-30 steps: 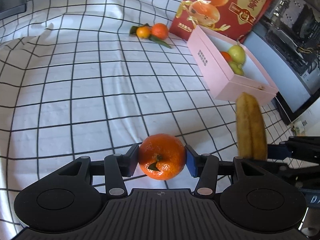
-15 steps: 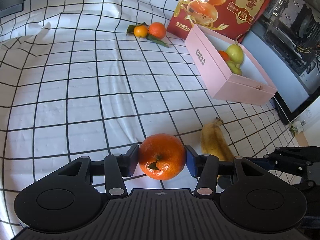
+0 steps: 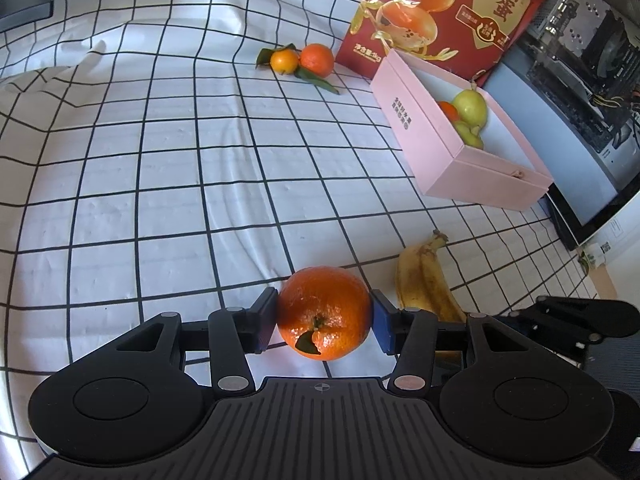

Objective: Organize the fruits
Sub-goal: 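Lift the banana with the right gripper while the left gripper holds the mandarin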

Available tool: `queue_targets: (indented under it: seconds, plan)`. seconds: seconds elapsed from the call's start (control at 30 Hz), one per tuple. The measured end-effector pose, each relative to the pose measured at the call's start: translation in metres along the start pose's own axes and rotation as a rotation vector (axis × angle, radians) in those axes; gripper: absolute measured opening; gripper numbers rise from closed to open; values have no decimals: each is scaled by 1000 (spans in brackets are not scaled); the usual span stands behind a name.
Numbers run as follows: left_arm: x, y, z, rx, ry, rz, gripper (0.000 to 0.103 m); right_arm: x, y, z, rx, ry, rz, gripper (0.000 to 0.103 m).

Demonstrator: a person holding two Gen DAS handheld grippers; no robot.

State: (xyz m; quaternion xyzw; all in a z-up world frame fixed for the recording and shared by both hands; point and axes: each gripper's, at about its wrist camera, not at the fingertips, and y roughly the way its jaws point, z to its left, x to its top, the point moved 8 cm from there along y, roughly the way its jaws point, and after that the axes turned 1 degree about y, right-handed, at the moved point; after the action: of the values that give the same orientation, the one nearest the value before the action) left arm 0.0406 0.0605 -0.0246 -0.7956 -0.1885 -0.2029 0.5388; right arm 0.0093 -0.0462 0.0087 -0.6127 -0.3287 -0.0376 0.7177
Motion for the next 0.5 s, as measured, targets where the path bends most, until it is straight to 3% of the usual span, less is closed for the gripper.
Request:
queue_targets:
  seconds: [0.07, 0.17, 0.33, 0.5]
  plan:
    - [0, 0, 0, 2, 4, -1, 54, -2, 2, -2, -1, 8, -4, 46]
    - [-1, 0, -1, 5, 10, -2, 54, -2, 1, 0, 12, -7, -4, 37]
    - [0, 0, -2, 7, 21, 6, 54, 0, -7, -7, 35, 29, -14, 36]
    - [16, -7, -12, -25, 36, -34, 54, 23, -51, -29, 43, 86, -128, 36]
